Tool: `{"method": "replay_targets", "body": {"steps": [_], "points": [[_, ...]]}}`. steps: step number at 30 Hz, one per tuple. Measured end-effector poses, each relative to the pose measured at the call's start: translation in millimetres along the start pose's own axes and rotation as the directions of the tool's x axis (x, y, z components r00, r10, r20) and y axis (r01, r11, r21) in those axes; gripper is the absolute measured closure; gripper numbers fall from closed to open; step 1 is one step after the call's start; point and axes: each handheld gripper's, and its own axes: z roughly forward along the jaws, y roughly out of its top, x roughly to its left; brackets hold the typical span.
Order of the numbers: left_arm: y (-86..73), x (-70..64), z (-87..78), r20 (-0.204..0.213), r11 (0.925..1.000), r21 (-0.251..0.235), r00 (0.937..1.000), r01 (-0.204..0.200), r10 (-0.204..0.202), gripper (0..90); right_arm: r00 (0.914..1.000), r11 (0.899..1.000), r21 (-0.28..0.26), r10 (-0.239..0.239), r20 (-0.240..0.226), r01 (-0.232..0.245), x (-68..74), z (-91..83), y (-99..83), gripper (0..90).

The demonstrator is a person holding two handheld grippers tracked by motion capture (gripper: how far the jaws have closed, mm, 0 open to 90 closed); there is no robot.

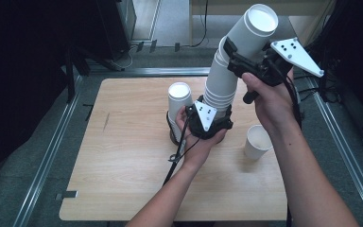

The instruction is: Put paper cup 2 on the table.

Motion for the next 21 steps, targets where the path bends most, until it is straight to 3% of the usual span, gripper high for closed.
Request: {"method": "replay_targets", "body": {"steps": [16, 21], "points": [[-0.2, 2.3, -2.1, 0.016, 0.9999, -0.002, 0.9998, -0.013, 0.013, 10.8, 0.9993, 1.0, -0.02, -0.012, 0.037, 0.013, -18.8, -28.6, 4.0, 13.7], [4.1, 3.6, -7.1, 0.024, 0.9997, -0.005, 0.9994, -0.024, 0.024, 10.1, 0.9965, 0.998, -0.003, -0.064, 0.054, 0.065, -20.2, -37.9, -3.5, 13.7]]}}
